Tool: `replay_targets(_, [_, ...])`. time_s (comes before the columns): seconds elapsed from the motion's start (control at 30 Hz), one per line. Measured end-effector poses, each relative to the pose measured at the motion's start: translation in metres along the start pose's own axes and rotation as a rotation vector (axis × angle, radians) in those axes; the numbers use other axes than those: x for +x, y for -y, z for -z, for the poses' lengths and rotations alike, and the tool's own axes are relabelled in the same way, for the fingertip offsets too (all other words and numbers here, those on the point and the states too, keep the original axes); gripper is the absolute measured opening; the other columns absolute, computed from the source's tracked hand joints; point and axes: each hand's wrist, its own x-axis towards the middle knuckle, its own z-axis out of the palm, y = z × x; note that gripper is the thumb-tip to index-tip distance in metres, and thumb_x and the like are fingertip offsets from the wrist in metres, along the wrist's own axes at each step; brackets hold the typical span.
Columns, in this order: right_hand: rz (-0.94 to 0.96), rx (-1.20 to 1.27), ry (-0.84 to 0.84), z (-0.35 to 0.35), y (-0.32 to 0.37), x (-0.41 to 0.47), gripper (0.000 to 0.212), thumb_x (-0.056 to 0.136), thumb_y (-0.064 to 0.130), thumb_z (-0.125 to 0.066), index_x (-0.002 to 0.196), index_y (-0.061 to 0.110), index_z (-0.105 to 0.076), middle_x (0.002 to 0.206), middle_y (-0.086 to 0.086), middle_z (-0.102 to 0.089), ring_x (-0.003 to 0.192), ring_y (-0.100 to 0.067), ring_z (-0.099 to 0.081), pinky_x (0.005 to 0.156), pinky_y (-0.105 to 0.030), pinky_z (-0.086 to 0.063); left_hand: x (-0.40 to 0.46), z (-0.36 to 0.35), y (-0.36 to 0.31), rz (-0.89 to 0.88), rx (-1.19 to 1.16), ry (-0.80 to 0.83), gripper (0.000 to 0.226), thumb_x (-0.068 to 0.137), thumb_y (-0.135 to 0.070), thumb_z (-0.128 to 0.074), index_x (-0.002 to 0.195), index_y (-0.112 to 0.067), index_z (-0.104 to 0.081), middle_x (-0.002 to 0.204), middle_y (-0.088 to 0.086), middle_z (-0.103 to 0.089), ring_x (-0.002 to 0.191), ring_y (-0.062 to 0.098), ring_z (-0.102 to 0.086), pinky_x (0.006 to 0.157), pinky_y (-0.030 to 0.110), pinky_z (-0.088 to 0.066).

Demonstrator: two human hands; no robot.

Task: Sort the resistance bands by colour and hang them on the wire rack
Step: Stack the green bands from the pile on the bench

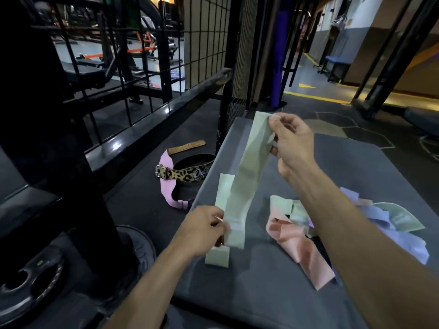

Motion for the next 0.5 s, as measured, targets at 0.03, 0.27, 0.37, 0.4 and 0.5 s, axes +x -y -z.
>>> replay_targets(0.03, [-0.022,-0.032,0.002,-0.002,-0.011,0.007,0.011,0.094,0.016,-0.068,0.084,0.02,-0.066,0.078,0.004,-0.065,0.07,-0.013,-0.061,0.058,-0.031,-0.051,0.0,0.005,0.003,0.024,-0.019,-0.032,0.006,0.091,-0.014,-0.068,0.086,-0.015,-0.07,0.071,0.0,-0.07,0.059,0.012,-0.064,0.061,0.028,-0.054])
replay_targets(0.27, [-0.254,-0.251,0.059,-0.014,-0.093,0.044,0.011,0.094,0.012,-0.068,0.084,0.017,-0.065,0.085,-0.003,-0.067,0.077,-0.018,-0.064,0.064,-0.034,-0.061,0.004,0.026,0.018,0.208,-0.022,-0.024,0.009,0.087,-0.018,-0.075,0.08,-0.013,-0.074,0.071,0.002,-0.074,0.062,0.021,-0.072,0.065,0.041,-0.063])
replay_targets(0.37, [-0.319,-0.327,0.115,-0.019,-0.114,0.05,0.015,0.092,0.005,-0.065,0.08,0.014,-0.065,0.078,-0.004,-0.066,0.07,-0.017,-0.062,0.054,-0.025,-0.054,0.003,0.025,0.017,0.268,0.045,0.099,0.019,0.091,-0.017,-0.069,0.073,-0.01,-0.074,0.067,0.006,-0.075,0.064,0.025,-0.074,0.07,0.044,-0.063])
replay_targets(0.4, [-0.314,-0.368,0.135,-0.02,-0.121,0.051,0.015,0.091,0.004,-0.066,0.079,0.014,-0.066,0.075,-0.003,-0.065,0.067,-0.015,-0.06,0.051,-0.021,-0.05,0.004,0.024,0.015,0.267,0.087,0.125,0.023,0.092,-0.017,-0.068,0.071,-0.009,-0.073,0.065,0.006,-0.074,0.062,0.023,-0.074,0.066,0.039,-0.063])
replay_targets(0.5, [-0.291,-0.539,0.189,-0.021,-0.138,0.054,0.005,0.092,0.007,-0.067,0.089,0.01,-0.07,0.073,0.001,-0.061,0.061,-0.007,-0.051,0.043,-0.008,-0.039,0.006,0.021,0.01,0.278,0.289,0.116,0.027,0.091,-0.017,-0.066,0.065,-0.01,-0.066,0.063,0.003,-0.07,0.052,0.016,-0.066,0.052,0.025,-0.053])
